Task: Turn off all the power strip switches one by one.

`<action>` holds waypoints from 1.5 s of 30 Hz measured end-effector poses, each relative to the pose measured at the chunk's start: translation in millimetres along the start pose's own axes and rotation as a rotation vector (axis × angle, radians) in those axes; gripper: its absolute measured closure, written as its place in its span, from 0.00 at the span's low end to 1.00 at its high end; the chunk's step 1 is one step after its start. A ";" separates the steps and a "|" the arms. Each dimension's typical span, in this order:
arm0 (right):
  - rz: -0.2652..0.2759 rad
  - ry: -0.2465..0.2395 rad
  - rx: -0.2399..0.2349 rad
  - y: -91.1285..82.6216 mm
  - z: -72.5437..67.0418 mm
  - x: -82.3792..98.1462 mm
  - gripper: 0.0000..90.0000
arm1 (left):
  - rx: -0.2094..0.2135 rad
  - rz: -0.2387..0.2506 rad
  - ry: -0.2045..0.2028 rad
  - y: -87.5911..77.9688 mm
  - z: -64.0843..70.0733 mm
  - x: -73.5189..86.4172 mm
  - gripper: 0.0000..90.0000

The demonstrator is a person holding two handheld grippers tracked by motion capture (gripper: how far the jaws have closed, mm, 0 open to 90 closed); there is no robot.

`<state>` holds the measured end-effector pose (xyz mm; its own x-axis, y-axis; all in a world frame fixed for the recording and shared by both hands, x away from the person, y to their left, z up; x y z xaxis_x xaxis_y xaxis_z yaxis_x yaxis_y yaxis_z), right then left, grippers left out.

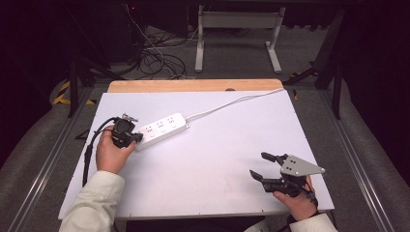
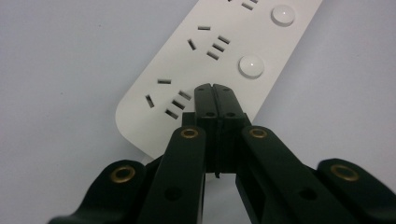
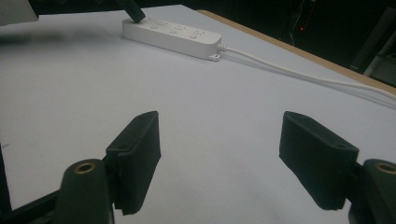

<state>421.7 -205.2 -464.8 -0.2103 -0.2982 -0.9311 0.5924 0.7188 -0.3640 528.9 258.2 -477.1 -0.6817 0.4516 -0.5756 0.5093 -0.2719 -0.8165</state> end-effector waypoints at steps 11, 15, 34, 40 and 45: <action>0.001 0.001 -0.002 -0.1 -0.5 -0.1 0.33 | 0.010 0.026 -0.005 0.1 -1.3 3.0 1.00; -0.001 0.002 -0.003 0.3 -0.8 0.0 0.33 | 0.022 0.036 -0.020 0.7 -2.5 4.4 1.00; 0.000 -0.002 0.001 0.1 -1.1 0.0 0.33 | -0.039 0.221 -0.036 -31.0 -0.3 -6.9 1.00; -0.001 -0.001 0.001 0.4 -0.7 0.2 0.33 | -0.027 0.226 -0.023 -31.5 2.4 -9.6 1.00; -0.002 0.004 0.001 0.8 -0.7 0.4 0.33 | -0.003 0.227 -0.001 -26.5 9.9 -16.7 1.00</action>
<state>421.5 -204.4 -465.5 -0.2148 -0.2974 -0.9303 0.5928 0.7173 -0.3662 521.7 249.4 -446.3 -0.5498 0.3779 -0.7449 0.6512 -0.3645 -0.6656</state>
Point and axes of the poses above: each handheld gripper's, and its own axes: y roughly forward along the jaws, x roughly out of its underside, z roughly to its right, the point moved 4 cm from there along y, roughly forward along the jaws, and after that the axes turned 6 degrees about y, right-handed, at the moved point
